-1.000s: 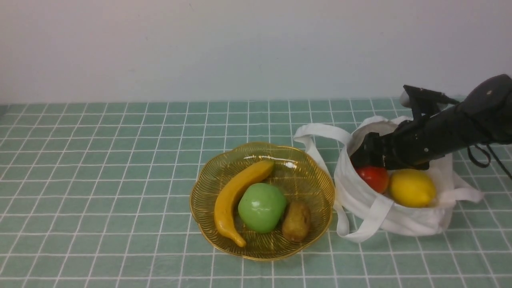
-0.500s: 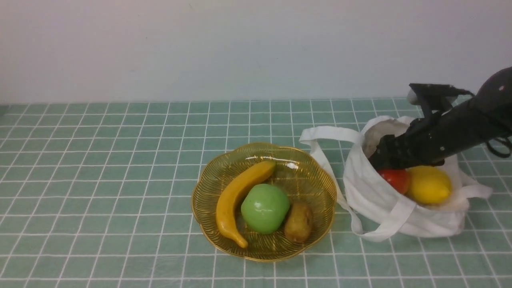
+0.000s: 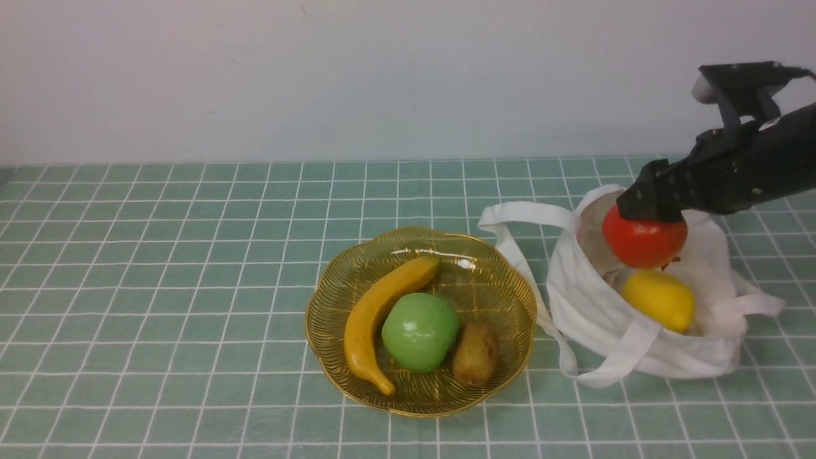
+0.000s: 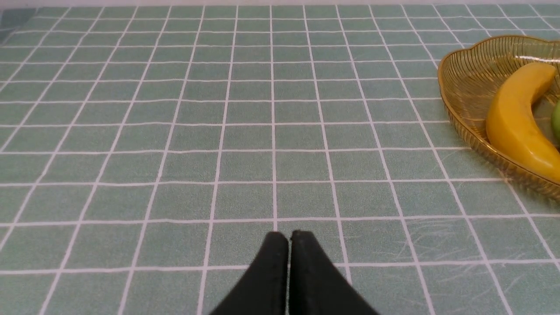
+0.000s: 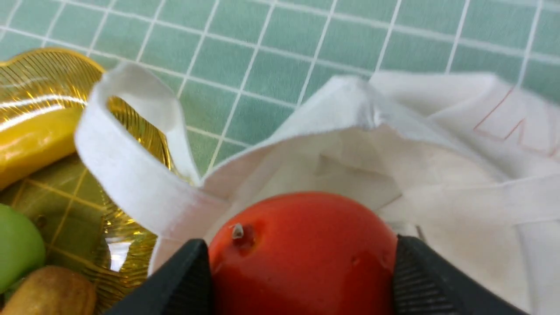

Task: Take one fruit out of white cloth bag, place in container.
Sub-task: 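Move the held fruit onto the glass plate with the right gripper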

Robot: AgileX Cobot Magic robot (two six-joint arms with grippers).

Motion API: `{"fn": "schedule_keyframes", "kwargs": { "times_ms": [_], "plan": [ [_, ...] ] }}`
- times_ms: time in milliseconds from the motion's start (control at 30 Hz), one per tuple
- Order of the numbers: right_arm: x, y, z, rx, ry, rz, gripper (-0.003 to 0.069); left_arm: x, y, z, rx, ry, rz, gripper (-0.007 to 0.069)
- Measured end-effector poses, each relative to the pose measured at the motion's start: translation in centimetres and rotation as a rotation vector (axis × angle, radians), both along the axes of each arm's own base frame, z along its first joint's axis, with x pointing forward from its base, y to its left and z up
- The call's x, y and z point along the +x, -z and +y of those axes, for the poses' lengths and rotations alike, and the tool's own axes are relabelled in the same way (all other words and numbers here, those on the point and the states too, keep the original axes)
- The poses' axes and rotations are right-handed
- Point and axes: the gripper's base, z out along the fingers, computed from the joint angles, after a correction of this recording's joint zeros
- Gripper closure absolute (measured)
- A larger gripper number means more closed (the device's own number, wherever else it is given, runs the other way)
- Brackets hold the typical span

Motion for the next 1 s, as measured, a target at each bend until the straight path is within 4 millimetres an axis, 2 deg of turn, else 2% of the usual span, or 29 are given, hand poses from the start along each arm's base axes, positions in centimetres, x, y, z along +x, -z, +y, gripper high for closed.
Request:
{"fn": "schedule_keyframes", "kwargs": {
  "times_ms": [33, 133, 200, 233, 300, 367, 467, 533, 600, 633, 767, 867, 933, 1000],
  "plan": [
    [-0.1, -0.3, 0.0, 0.000, -0.001, -0.008, 0.0175, 0.0, 0.0, 0.0, 0.000, 0.000, 0.000, 0.0632],
    [-1.6, -3.5, 0.0, 0.015, -0.004, -0.088, 0.0175, 0.0, 0.0, 0.0, 0.000, 0.000, 0.000, 0.0632],
    [-2.2, -4.7, 0.2, 0.043, -0.004, -0.111, 0.0175, 0.0, 0.0, 0.0, 0.000, 0.000, 0.000, 0.0632],
    [-2.9, -6.1, 0.7, 0.110, -0.006, -0.131, 0.0175, 0.0, 0.0, 0.0, 0.000, 0.000, 0.000, 0.0632],
    [-3.6, -7.3, 2.3, 0.215, -0.040, -0.132, 0.0178, 0.0, 0.0, 0.0, 0.000, 0.000, 0.000, 0.0632],
    [-4.0, -7.3, 3.9, 0.255, -0.100, -0.116, 0.0179, 0.0, 0.0, 0.0, 0.000, 0.000, 0.000, 0.0632],
    [-4.5, -6.4, 7.4, 0.265, -0.242, -0.081, 0.0179, 0.0, 0.0, 0.0, 0.000, 0.000, 0.000, 0.0632],
    [-4.3, -4.9, 9.9, 0.249, -0.309, -0.054, 0.0179, 0.0, 0.0, 0.0, 0.000, 0.000, 0.000, 0.0632],
    [-4.2, -4.5, 10.6, 0.242, -0.323, -0.055, 0.0179, 0.0, 0.0, 0.0, 0.000, 0.000, 0.000, 0.0632],
    [-3.6, -3.1, 11.9, 0.227, -0.329, -0.049, 0.0179, 0.0, 0.0, 0.0, 0.000, 0.000, 0.000, 0.0632],
    [-1.9, -0.1, 13.7, 0.189, -0.289, -0.069, 0.0179, 0.0, 0.0, 0.0, 0.000, 0.000, 0.000, 0.0632],
    [-0.6, 2.0, 14.1, 0.160, -0.243, -0.077, 0.0173, 0.0, 0.0, 0.0, 0.000, 0.000, 0.000, 0.0632],
    [0.1, 3.3, 14.1, 0.146, -0.221, -0.068, 0.0128, 0.0, 0.0, 0.0, 0.000, 0.000, 0.000, 0.0632],
    [0.3, 4.2, 14.2, 0.140, -0.219, -0.045, 0.0049, 0.0, 0.0, 0.0, 0.000, 0.000, 0.000, 0.0632]
  ]
}}
